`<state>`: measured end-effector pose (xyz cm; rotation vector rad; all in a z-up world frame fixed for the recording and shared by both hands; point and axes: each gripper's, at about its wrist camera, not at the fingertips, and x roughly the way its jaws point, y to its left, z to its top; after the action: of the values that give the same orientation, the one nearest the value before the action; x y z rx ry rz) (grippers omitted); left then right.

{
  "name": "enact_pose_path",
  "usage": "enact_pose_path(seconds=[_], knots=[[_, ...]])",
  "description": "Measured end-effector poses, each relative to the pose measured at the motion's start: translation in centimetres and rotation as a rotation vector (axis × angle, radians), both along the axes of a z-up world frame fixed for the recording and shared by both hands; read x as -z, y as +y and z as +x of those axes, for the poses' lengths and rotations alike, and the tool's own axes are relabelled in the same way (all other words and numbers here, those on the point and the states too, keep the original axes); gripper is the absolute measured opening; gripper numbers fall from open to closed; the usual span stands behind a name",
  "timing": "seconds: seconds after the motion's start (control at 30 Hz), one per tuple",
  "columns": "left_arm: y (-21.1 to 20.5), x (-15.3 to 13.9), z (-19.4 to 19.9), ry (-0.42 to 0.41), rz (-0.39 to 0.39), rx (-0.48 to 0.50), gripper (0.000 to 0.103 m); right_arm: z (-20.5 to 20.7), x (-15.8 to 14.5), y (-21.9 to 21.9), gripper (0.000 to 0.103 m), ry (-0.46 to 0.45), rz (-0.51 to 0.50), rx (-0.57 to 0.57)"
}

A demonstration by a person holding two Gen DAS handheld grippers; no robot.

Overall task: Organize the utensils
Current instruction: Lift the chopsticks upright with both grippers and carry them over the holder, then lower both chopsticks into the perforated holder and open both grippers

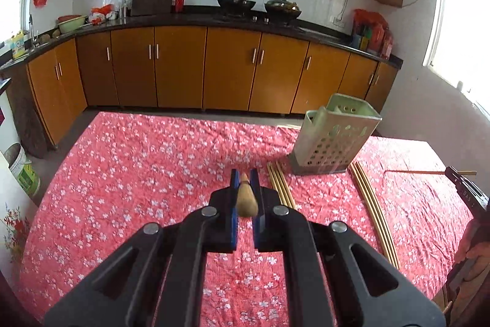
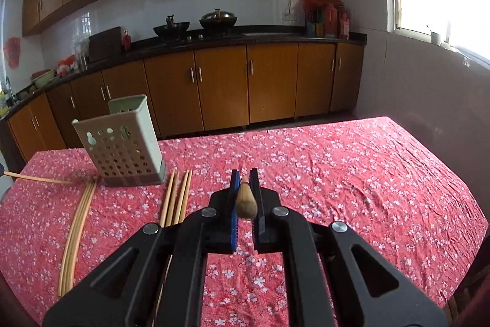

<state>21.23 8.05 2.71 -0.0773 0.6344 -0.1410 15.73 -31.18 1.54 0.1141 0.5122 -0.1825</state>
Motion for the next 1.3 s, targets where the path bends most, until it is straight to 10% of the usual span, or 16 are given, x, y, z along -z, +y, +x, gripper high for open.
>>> enact_pose_path(seconds=[0.47,0.77,1.3], knots=[[-1.1,-8.6,3.2,-0.146,0.035,-0.008,0.008,3.3,-8.5,0.3,0.007,-0.157,0.002,-0.051],[-5.3,-16.3,4.3,-0.248,-0.066,0.105,0.008,4.3,-16.2,1.5,0.007,-0.290,0.193,-0.244],[-12.4,-9.3,10.9,-0.069,-0.019,0.152,0.008,11.1,-10.8,5.7,0.007,0.002,0.165,-0.293]])
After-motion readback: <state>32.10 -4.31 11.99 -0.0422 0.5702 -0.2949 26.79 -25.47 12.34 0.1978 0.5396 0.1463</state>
